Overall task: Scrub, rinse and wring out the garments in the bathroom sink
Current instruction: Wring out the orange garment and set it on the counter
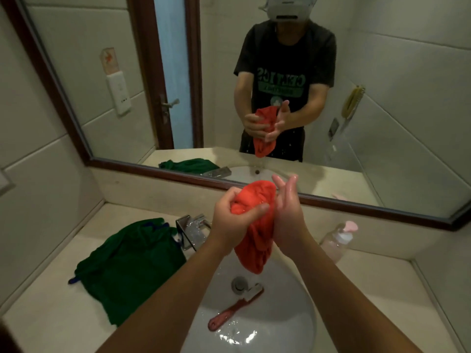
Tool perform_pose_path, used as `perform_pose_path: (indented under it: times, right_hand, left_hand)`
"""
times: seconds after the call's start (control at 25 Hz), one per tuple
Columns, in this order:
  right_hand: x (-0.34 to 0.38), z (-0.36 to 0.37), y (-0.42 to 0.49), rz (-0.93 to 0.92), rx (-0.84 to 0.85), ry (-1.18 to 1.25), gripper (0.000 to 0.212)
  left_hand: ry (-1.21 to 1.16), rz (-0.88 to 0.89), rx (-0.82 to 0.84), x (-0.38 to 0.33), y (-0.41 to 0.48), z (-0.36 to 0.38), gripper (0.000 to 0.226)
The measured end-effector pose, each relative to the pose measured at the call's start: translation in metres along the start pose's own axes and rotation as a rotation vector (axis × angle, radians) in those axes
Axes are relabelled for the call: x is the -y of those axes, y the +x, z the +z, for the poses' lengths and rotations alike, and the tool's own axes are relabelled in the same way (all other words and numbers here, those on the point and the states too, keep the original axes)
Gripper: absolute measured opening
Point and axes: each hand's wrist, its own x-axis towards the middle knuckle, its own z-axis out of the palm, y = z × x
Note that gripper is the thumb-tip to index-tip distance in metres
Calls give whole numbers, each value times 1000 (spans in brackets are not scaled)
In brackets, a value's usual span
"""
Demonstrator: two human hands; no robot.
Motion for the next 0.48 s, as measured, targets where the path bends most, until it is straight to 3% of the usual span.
perform_pose_path:
  times: [0.16,0.24,0.36,0.48]
  right_hand:
    - [-25,-45,-14,-29,119,-437,100]
    - [-43,-58,-22,-6,161,-443,108]
    - [-59,-66,-23,40,167,-480,119]
    - [-67,-75,-21,166,160,-324,98]
  left_hand:
    - [-232,-188,-74,3,10,13,36]
    - [-336,-290,-99,13,15,17,42]
    - [-272,-389,-113,30,20,33,41]
    - [-211,-460,118,41,24,30,19]
